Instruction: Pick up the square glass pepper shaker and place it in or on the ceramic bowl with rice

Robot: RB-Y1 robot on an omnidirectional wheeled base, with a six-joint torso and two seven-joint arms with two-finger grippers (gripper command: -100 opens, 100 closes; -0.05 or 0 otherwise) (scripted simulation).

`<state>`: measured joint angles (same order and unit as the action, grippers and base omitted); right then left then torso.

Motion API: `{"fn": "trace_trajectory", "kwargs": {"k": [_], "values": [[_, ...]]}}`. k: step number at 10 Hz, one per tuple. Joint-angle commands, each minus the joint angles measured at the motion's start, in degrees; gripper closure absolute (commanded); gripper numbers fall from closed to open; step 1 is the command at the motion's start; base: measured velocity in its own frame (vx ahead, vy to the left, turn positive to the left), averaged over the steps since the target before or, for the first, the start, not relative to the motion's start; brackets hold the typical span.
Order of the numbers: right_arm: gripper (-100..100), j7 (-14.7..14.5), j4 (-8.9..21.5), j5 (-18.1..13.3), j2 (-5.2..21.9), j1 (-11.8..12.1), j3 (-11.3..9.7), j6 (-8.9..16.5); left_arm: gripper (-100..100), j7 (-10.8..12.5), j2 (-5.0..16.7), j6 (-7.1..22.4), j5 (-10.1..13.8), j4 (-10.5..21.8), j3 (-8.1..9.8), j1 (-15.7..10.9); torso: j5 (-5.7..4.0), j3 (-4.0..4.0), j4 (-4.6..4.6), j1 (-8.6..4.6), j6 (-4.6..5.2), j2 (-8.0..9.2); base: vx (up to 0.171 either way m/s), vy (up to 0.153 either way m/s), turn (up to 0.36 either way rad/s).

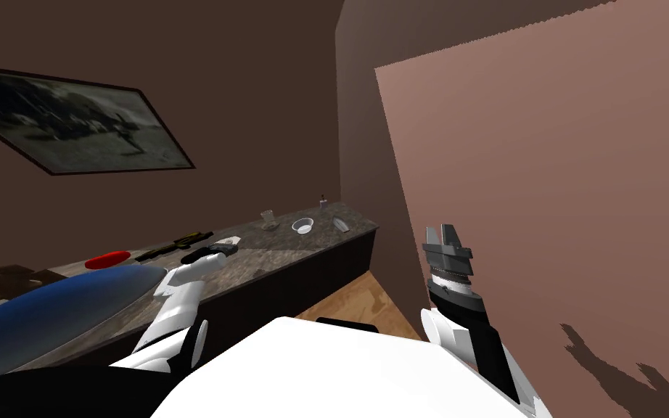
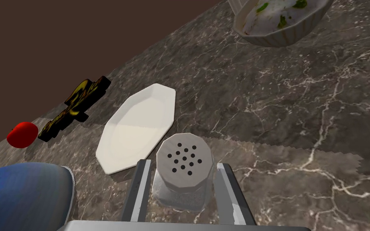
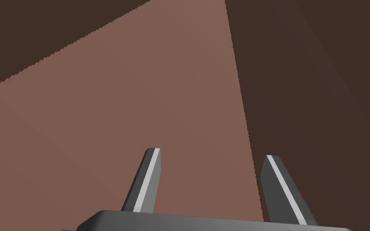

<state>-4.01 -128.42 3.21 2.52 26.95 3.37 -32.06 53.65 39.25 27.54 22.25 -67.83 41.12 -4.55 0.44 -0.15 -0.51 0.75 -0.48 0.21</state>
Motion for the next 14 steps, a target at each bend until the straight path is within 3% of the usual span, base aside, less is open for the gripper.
{"fn": "trace_trajectory", "kwargs": {"k": [1,3,4,6,7,8,9,11,13,14], "values": [[0,0.0,0.0,0.0,0.0,0.0,0.0,0.0,100,0.9,2.1,0.3,-1.1,2.9,2.36,-1.9,0.0,0.0,0.0,0.0,0.0,0.0,-0.002,0.015,-0.182],[0,0.0,0.0,0.0,0.0,0.0,0.0,0.0,100,0.9,2.1,0.3,-1.1,4.0,2.36,-1.9,0.0,0.03,0.04,0.04,0.01,0.03,0.0,0.02,-0.052],[0,0.0,0.0,0.0,0.0,0.0,0.0,0.0,100,1.6,3.7,0.5,-2.2,5.8,4.4,-3.6,0.05,0.03,0.02,0.05,-0.04,0.04,-0.006,0.013,-0.186],[0,0.0,0.0,0.0,0.0,0.0,0.0,0.0,100,1.6,3.7,0.5,-2.2,6.9,4.4,-3.6,0.04,0.03,0.04,0.05,0.04,0.03,0.002,0.021,-0.08],[0,0.0,0.0,0.0,0.0,0.0,0.0,0.0,100,2.2,5.2,0.6,-3.2,8.3,6.4,-5.3,0.06,0.03,0.03,0.06,-0.03,0.04,0.001,0.017,-0.151],[0,0.0,0.0,0.0,0.0,0.0,0.0,0.0,100,2.2,5.2,0.6,-3.2,9.3,6.4,-5.3,-0.04,0.05,0.08,0.04,0.09,0.02,0.003,0.033,-0.145],[0,0.0,0.0,0.0,0.0,0.0,0.0,0.0,100,2.8,6.7,0.6,-4.3,11.1,8.33,-6.9,0.05,0.03,0.05,0.08,0.06,0.01,0.004,0.044,-0.24],[0,0.0,0.0,0.0,0.0,0.0,0.0,0.0,100,2.8,6.7,0.6,-4.3,12.7,8.33,-6.9,0.09,0.03,0.05,0.15,0.05,0.01,0.002,0.034,-0.068],[0,0.0,0.0,0.0,0.0,0.0,0.0,0.0,100,3.8,9.4,0.3,-6.3,17.6,11.97,-10.2,0.05,0.05,0.07,0.13,0.09,0.04,0.0,0.046,-0.228],[0,0.0,0.0,0.0,0.0,0.0,0.0,0.0,100,3.8,9.4,0.3,-6.3,18.4,12.01,-10.2,0.04,0.03,0.08,0.19,0.21,-0.03,0.002,0.075,-0.182]]}}
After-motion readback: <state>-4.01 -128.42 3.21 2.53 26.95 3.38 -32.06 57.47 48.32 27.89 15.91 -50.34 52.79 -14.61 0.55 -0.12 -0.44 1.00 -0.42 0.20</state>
